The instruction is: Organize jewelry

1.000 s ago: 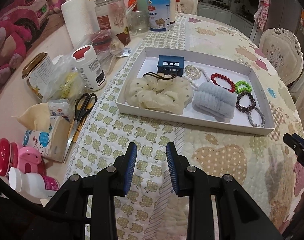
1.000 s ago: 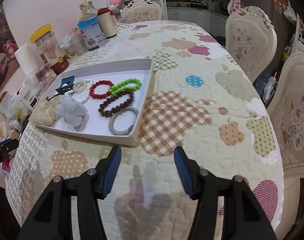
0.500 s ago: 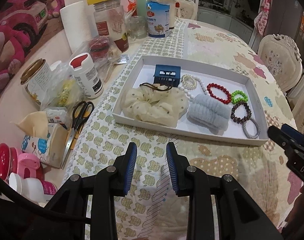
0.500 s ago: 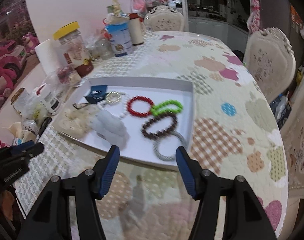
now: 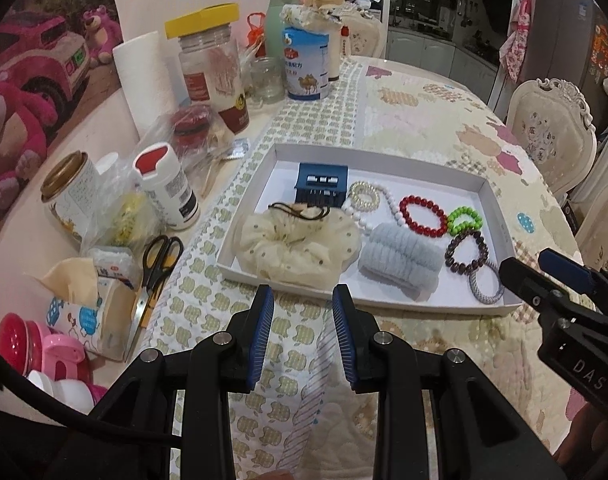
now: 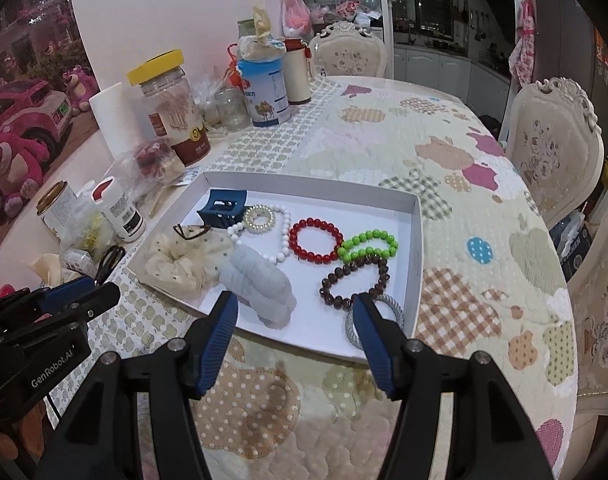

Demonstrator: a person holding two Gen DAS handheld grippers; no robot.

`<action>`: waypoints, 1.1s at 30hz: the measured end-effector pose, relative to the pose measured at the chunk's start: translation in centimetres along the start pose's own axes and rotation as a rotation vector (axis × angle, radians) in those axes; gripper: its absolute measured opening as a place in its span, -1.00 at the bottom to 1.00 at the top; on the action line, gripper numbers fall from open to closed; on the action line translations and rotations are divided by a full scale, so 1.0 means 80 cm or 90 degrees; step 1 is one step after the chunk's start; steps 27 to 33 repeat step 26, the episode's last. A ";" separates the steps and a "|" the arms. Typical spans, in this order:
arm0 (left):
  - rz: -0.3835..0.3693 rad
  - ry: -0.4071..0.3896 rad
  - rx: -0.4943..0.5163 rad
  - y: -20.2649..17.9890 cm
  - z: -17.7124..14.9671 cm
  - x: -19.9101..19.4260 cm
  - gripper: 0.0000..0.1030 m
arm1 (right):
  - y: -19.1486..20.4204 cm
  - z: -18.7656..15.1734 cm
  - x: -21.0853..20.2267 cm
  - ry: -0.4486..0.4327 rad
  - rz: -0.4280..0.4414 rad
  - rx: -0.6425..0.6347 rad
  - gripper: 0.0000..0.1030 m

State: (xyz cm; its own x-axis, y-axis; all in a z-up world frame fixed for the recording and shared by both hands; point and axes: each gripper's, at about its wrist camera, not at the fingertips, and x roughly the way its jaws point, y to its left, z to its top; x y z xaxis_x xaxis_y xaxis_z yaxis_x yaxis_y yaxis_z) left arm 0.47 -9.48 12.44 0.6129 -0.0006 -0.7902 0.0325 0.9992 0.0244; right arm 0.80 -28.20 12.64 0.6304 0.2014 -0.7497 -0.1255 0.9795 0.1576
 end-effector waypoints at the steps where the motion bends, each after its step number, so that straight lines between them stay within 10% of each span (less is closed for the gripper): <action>1: 0.000 -0.003 0.000 -0.001 0.001 -0.001 -0.50 | 0.000 0.001 0.000 -0.001 0.001 0.001 0.22; 33: -0.010 -0.027 0.020 -0.018 0.010 -0.004 -0.50 | -0.017 -0.001 0.002 -0.002 0.002 0.014 0.23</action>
